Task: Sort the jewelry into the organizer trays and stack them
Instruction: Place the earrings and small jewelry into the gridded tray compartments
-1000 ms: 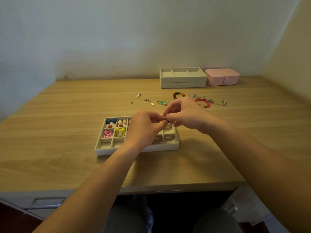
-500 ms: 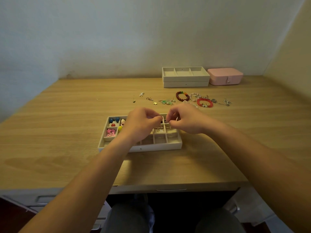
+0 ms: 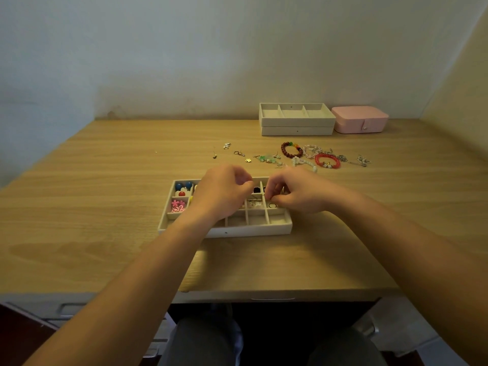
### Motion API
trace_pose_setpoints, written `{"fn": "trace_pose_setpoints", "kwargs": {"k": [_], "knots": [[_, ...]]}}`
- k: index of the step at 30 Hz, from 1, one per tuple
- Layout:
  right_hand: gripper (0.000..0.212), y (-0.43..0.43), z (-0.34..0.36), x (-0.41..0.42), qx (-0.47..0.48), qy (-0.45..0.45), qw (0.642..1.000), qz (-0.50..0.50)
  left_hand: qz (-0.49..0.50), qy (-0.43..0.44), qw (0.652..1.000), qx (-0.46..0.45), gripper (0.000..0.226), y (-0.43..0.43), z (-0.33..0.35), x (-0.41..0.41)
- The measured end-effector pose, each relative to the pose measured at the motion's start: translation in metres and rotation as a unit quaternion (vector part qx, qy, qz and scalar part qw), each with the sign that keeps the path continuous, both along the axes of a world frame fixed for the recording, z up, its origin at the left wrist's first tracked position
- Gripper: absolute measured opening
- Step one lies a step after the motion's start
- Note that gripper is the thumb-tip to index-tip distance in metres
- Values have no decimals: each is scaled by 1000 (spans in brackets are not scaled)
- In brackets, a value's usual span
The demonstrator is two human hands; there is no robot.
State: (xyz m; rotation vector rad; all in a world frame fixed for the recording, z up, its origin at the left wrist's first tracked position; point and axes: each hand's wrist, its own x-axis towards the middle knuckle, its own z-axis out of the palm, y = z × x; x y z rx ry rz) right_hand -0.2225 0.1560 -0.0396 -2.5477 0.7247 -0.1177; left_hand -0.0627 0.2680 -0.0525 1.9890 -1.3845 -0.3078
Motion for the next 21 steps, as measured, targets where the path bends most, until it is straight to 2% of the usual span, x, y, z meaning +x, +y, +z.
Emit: {"fn": "trace_pose_setpoints", "kwargs": {"k": [5,21], "knots": [[17,0,1,2,4,6,1000,5,-6,11,1000,6,21,-2,-3,-1],[13,8,-6,12,-99,15,993,-66,-13,14,1000,2,16,-3,2,-4]]}}
